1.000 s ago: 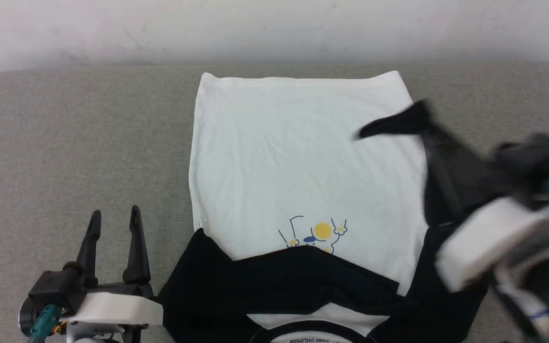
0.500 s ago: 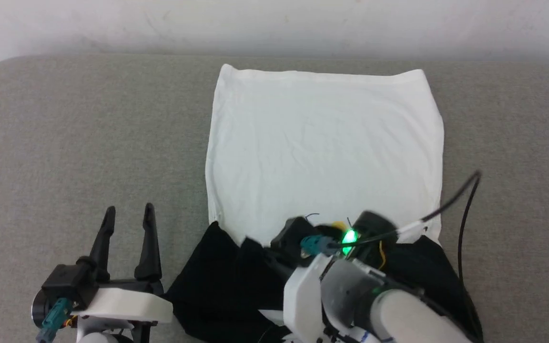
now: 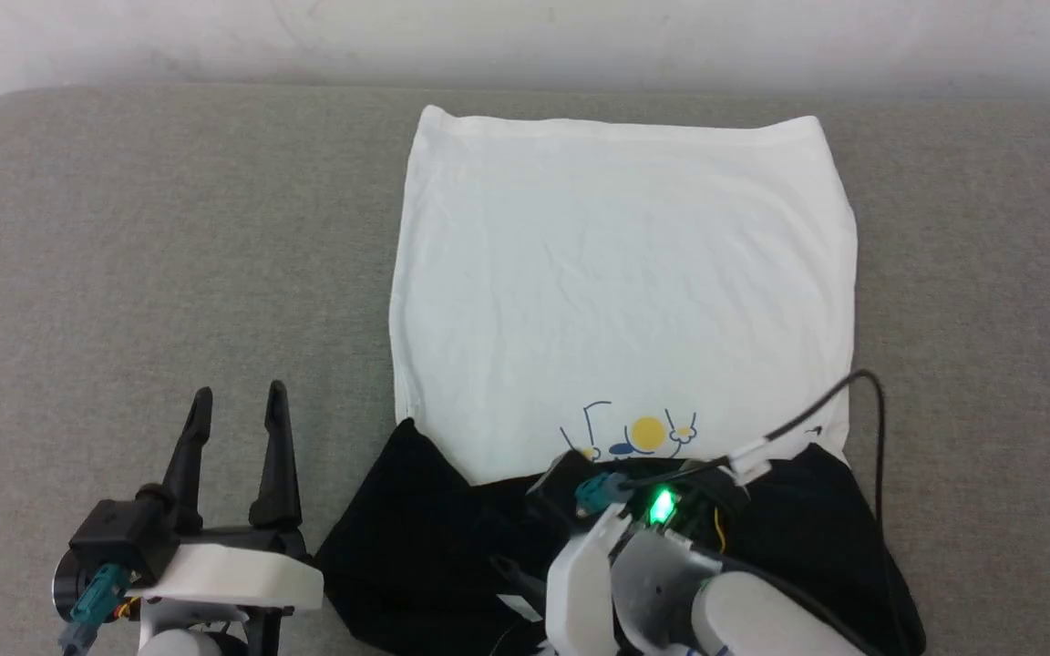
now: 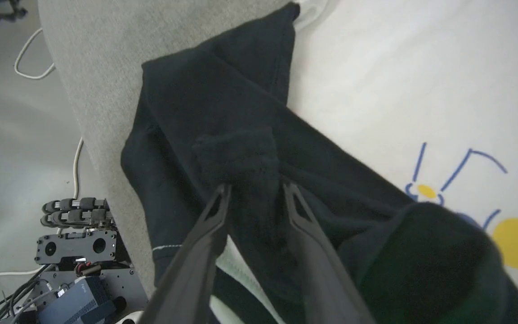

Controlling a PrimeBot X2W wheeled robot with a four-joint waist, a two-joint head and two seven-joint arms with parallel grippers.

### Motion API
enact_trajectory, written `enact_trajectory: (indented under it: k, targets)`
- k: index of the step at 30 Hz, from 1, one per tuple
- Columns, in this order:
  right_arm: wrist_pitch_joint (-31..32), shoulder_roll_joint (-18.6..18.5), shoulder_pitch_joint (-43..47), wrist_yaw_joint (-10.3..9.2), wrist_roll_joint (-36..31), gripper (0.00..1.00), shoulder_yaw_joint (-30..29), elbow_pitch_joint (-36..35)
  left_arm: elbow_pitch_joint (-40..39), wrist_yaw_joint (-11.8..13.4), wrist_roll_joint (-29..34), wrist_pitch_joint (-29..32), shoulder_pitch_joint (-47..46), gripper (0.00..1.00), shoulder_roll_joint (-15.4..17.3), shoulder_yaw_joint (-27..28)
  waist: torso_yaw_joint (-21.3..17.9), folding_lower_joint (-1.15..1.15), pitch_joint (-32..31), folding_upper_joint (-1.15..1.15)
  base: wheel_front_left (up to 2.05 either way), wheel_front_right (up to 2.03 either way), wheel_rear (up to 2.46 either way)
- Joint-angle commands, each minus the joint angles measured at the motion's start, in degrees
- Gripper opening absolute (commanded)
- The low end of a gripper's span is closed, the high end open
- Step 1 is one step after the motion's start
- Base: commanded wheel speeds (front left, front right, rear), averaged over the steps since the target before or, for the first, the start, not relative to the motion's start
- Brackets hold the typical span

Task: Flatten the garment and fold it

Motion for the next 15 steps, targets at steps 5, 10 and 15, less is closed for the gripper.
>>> enact_trajectory:
  k: [5, 10, 15]
  targets:
    - [-7.2, 0.7, 0.7, -0.05, 1.2, 1.0, -6.0, -5.1, -0.1, -0.2, 0.1, -0.3, -0.7, 1.0, 0.1, 0.9, -2.3, 0.0, -0.3, 0.0, 0.0, 0.0, 0.0]
    - [-14.2, 1.4, 3.3, -0.05, -2.0, 1.0, -15.6, -11.6, 0.0, -0.6, 0.7, -0.2, -2.1, 1.0, 2.1, 0.8, -4.9, 0.0, 0.3, 0.0, 0.0, 0.0, 0.0]
    - [-19.8, 2.5, 6.9, -0.05, -5.4, 1.0, -26.3, -17.8, -1.5, -1.3, 0.6, 3.3, -8.4, 1.0, 6.3, -0.5, -7.7, 0.0, 3.2, 0.0, 0.0, 0.0, 0.0]
